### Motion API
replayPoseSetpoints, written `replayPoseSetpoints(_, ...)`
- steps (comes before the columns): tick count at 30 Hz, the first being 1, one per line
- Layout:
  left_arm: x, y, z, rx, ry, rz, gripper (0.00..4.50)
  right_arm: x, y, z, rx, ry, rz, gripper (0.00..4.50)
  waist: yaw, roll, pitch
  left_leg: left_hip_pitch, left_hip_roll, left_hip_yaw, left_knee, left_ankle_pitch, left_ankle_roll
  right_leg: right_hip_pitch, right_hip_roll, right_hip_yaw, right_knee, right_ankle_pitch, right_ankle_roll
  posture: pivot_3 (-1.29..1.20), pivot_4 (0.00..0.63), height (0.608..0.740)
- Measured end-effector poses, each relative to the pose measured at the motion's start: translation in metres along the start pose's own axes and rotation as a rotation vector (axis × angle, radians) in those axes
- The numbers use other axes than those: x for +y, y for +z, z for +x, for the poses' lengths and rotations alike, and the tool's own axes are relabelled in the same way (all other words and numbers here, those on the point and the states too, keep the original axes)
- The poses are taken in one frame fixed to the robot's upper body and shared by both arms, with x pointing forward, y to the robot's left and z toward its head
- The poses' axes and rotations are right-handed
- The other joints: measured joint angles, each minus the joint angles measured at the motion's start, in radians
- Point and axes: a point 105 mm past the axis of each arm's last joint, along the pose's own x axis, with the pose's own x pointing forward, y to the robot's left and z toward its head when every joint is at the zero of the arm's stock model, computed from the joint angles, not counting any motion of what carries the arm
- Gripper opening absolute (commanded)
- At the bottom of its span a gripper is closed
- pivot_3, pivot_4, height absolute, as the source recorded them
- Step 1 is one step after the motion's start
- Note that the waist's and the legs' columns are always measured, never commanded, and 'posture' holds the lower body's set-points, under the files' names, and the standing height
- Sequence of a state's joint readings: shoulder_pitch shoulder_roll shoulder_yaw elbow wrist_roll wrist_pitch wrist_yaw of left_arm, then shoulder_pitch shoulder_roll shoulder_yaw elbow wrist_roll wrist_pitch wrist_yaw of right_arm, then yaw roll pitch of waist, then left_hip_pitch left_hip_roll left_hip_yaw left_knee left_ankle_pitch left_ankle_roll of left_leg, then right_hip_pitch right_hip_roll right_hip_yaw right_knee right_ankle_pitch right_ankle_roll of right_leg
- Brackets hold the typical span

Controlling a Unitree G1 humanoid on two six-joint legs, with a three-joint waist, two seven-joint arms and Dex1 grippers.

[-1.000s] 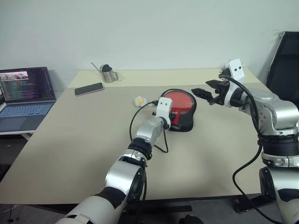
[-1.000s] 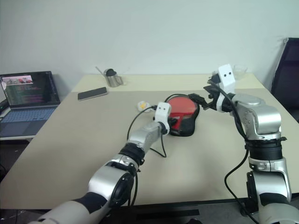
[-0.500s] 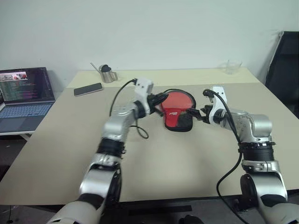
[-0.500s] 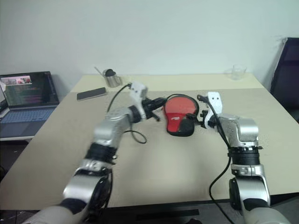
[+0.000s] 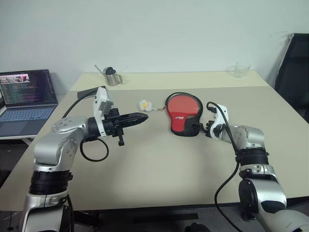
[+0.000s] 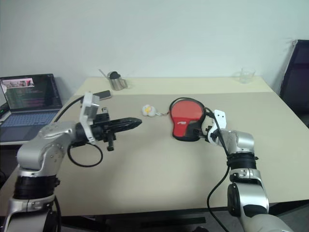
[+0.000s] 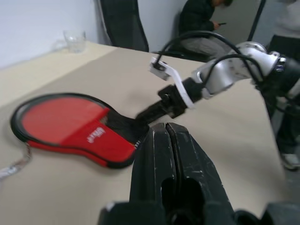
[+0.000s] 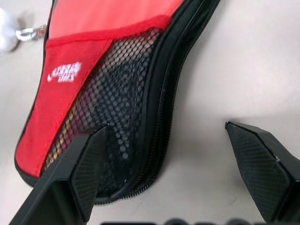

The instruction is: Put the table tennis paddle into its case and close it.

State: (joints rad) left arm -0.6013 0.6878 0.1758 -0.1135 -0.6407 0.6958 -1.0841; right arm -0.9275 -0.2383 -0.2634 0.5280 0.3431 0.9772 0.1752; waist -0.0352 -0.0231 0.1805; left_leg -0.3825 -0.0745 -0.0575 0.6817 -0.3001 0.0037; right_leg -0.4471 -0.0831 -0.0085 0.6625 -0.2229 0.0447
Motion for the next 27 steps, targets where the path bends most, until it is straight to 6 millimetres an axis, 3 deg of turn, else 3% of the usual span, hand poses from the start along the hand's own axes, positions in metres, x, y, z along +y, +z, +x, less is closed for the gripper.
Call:
replayPoseSetpoints(4,0.002,0.003,-0.012,0.008,0.038,-0.011,2.04,0.003,-0.001,0.003,-0.002,0.019,0.033,4.36,-0.002,0.0,0.0,0.002,0.0,0.0,0.0,0.0,0.0,0.002,0.0,0.0,0.0,0.0,0.0,0.0,0.15,0.74)
replayPoseSetpoints(11,0.001,-0.013,-0.03,0.079,0.085,-0.045,4.47,0.013,-0.002,0.007,-0.002,0.052,0.056,4.36,-0.018,0.0,0.0,0.002,0.001,0.0,0.0,0.0,0.0,0.002,0.001,0.001,0.0,0.0,0.0,0.0,0.15,0.74)
replayPoseSetpoints(19,0.011,-0.021,-0.043,0.15,0.204,0.014,4.47,0.02,-0.006,0.011,-0.001,0.085,0.128,4.36,-0.023,0.0,0.0,0.004,0.001,0.0,-0.001,0.0,0.0,0.003,0.001,0.001,0.0,0.0,0.0,0.0,0.15,0.74)
replayPoseSetpoints(27,0.008,-0.027,-0.045,0.175,0.212,0.02,4.47,0.039,-0.013,0.015,0.023,0.145,0.179,4.36,-0.027,0.0,-0.001,0.005,0.003,0.0,-0.001,0.0,0.0,0.004,0.002,0.001,0.0,0.0,-0.001,0.0,0.15,0.74)
